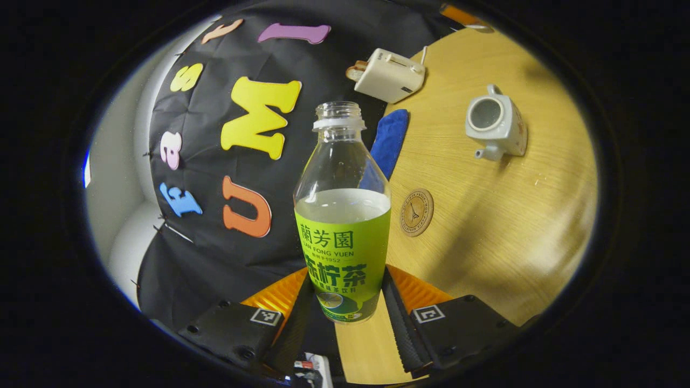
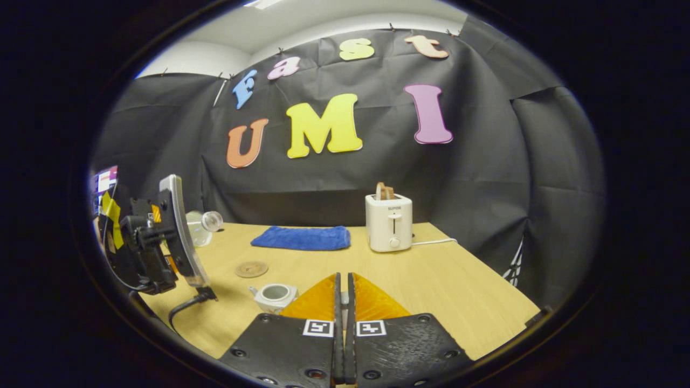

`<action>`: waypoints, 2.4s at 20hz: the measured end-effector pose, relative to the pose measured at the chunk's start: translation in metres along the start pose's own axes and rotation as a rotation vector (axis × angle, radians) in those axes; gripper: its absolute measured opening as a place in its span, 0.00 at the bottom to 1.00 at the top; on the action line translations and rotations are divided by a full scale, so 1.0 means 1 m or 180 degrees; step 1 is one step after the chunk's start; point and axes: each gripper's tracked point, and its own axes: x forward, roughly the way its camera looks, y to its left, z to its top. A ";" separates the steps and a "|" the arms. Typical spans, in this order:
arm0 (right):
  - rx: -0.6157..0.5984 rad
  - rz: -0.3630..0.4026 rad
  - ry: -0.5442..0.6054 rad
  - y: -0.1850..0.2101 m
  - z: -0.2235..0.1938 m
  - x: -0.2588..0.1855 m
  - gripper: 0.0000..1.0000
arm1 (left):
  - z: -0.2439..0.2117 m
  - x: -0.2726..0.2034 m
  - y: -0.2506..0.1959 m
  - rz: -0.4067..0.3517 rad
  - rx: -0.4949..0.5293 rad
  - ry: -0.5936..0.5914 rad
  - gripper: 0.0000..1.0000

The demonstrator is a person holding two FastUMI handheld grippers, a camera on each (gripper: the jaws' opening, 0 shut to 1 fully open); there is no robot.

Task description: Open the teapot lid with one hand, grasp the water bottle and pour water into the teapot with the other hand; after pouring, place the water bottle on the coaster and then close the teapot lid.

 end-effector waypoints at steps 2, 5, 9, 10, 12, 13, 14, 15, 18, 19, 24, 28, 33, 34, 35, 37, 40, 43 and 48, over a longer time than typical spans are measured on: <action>0.0017 -0.0020 0.0010 -0.005 -0.003 -0.001 0.01 | 0.002 -0.001 -0.001 0.0010 0.0277 0.0003 0.73; 0.0044 -0.0047 0.0035 -0.011 -0.008 -0.003 0.01 | 0.008 0.003 -0.008 -0.0050 0.0533 0.0050 0.73; 0.0083 -0.0072 0.0060 -0.020 -0.012 -0.003 0.00 | 0.023 0.008 -0.014 -0.0018 0.0805 0.0009 0.73; 0.0088 -0.0073 0.0063 -0.021 -0.014 -0.004 0.01 | 0.022 0.008 -0.017 -0.0038 0.0869 0.0032 0.73; 0.0101 -0.0075 0.0065 -0.025 -0.015 -0.004 0.01 | 0.029 0.007 -0.022 -0.0032 0.1038 0.0041 0.73; 0.0110 -0.0079 0.0064 -0.026 -0.016 -0.004 0.01 | 0.033 0.008 -0.021 -0.0021 0.1103 0.0043 0.73; 0.0121 -0.0081 0.0064 -0.028 -0.017 -0.004 0.01 | 0.035 0.011 -0.022 -0.0026 0.1155 0.0048 0.73; 0.0130 -0.0084 0.0065 -0.029 -0.016 -0.004 0.01 | 0.034 0.012 -0.022 -0.0034 0.1204 0.0067 0.73; 0.0170 -0.0095 0.0076 -0.035 -0.020 -0.004 0.00 | 0.038 0.013 -0.021 -0.0011 0.1446 0.0115 0.73; 0.0175 -0.0098 0.0079 -0.037 -0.020 -0.004 0.01 | 0.038 0.013 -0.021 -0.0012 0.1501 0.0117 0.73; 0.0236 -0.0086 0.0080 -0.042 -0.024 -0.004 0.01 | 0.051 0.011 -0.019 0.0044 0.1763 0.0097 0.73; 0.0262 -0.0112 0.0069 -0.048 -0.024 -0.006 0.01 | 0.060 0.010 -0.009 0.0201 0.2031 0.0069 0.73; 0.0275 -0.0108 0.0055 -0.049 -0.022 -0.007 0.01 | 0.066 0.006 -0.004 0.0285 0.2287 0.0064 0.73; 0.0278 -0.0107 0.0054 -0.049 -0.023 -0.007 0.01 | 0.067 0.006 -0.002 0.0325 0.2333 0.0066 0.73; 0.0283 -0.0100 0.0054 -0.048 -0.022 -0.008 0.01 | 0.069 0.005 0.000 0.0358 0.2386 0.0058 0.73; 0.0277 -0.0092 0.0054 -0.047 -0.022 -0.009 0.01 | 0.070 0.005 0.001 0.0371 0.2438 0.0068 0.73; 0.0272 -0.0091 0.0058 -0.047 -0.023 -0.009 0.01 | 0.072 0.003 0.007 0.0399 0.2553 0.0087 0.73; 0.0286 -0.0101 0.0060 -0.048 -0.023 -0.008 0.01 | 0.074 0.001 0.009 0.0468 0.2608 0.0064 0.73; 0.0271 -0.0111 0.0036 -0.049 -0.020 -0.010 0.01 | 0.083 0.000 0.018 0.0530 0.2728 0.0048 0.73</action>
